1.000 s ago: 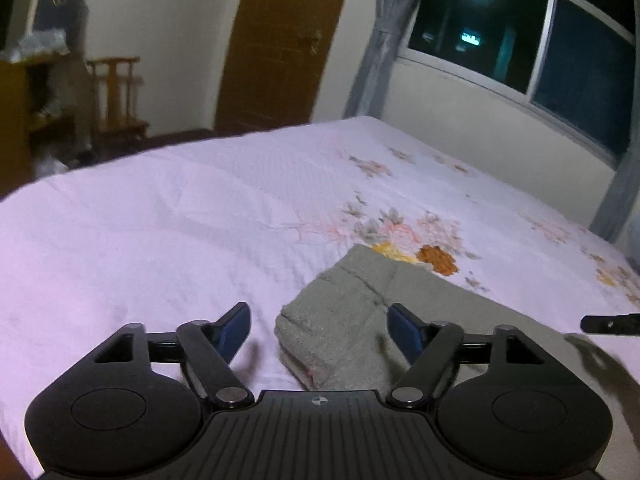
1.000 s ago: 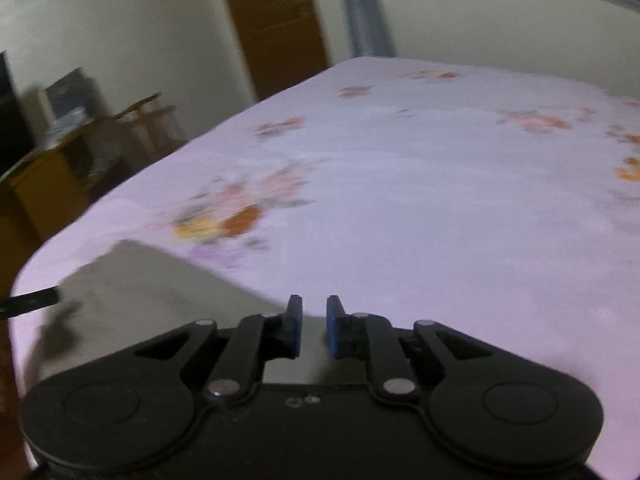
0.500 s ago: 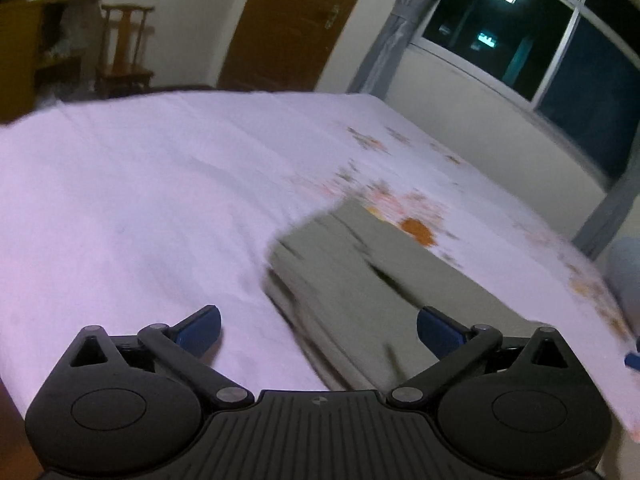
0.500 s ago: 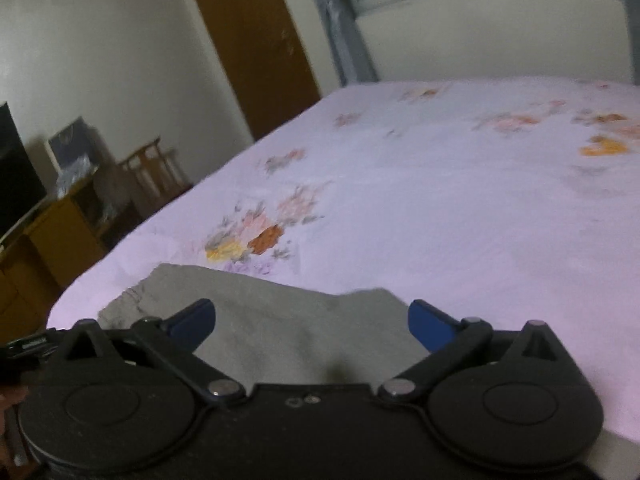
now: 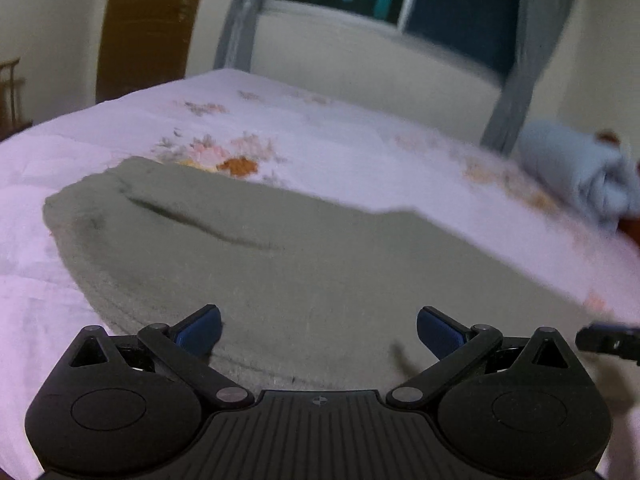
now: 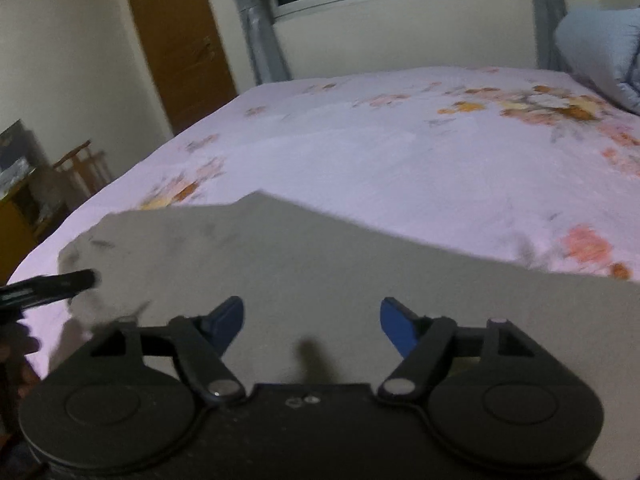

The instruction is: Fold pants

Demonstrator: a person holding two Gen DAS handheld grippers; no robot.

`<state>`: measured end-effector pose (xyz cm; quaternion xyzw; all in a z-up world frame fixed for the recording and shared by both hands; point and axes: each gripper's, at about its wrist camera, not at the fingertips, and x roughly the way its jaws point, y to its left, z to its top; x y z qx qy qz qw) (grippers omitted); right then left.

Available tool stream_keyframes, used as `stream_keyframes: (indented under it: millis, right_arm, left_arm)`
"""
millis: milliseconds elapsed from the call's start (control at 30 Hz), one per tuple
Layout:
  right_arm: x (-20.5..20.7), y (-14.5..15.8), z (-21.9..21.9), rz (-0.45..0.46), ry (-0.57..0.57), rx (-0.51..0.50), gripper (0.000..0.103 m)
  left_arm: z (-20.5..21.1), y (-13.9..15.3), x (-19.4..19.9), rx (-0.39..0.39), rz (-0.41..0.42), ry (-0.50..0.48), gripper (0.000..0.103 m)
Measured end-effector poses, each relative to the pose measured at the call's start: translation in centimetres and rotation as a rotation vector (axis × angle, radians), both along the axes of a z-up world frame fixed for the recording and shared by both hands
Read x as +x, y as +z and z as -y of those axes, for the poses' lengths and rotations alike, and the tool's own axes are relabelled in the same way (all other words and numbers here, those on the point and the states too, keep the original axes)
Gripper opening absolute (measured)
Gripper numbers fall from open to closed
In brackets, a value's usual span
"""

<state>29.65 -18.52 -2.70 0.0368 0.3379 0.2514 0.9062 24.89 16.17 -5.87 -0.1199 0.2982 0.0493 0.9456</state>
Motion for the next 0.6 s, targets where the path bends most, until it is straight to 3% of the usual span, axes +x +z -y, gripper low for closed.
stream_keyframes:
  millis: [67,133,233,300,400,500,600]
  right_arm:
    - [0.1,-1.1,-1.0,-0.038,0.011,-0.053,0.075]
    - [0.5,-2.7,-1.2,-0.070,-0.008,-0.160,0.076]
    - [-0.5,-3.1,3.0,-0.028,-0.109,-0.243,0.090]
    - [-0.6,-3.3,7.5,-0.045,-0.217,-0.255,0.091]
    - [-0.9,-3.2,15.5,-0.089,-0.407,-0.242,0.090]
    - [-3.2,-1.5,23.3,-0.074,-0.579,-0.094,0.089]
    - [-6.3,0.1,28.3,-0.004,-0.699,0.031,0.091]
  left_arm:
    - [-0.1,-0.8,0.6,0.023,-0.069,-0.025,0.103]
    - [-0.5,-0.6,0.3,0.033,-0.057,-0.036,0.103]
    - [-0.6,-0.7,0.2,0.032,-0.063,-0.060,0.103]
    - [-0.5,-0.6,0.0,0.037,-0.064,-0.064,0.103]
    - [-0.2,-0.9,0.3,0.052,-0.073,-0.068,0.103]
    - [0.2,-0.6,0.5,0.071,-0.065,-0.065,0.103]
    - [0.8,0.2,-0.3,0.033,-0.020,-0.055,0.103]
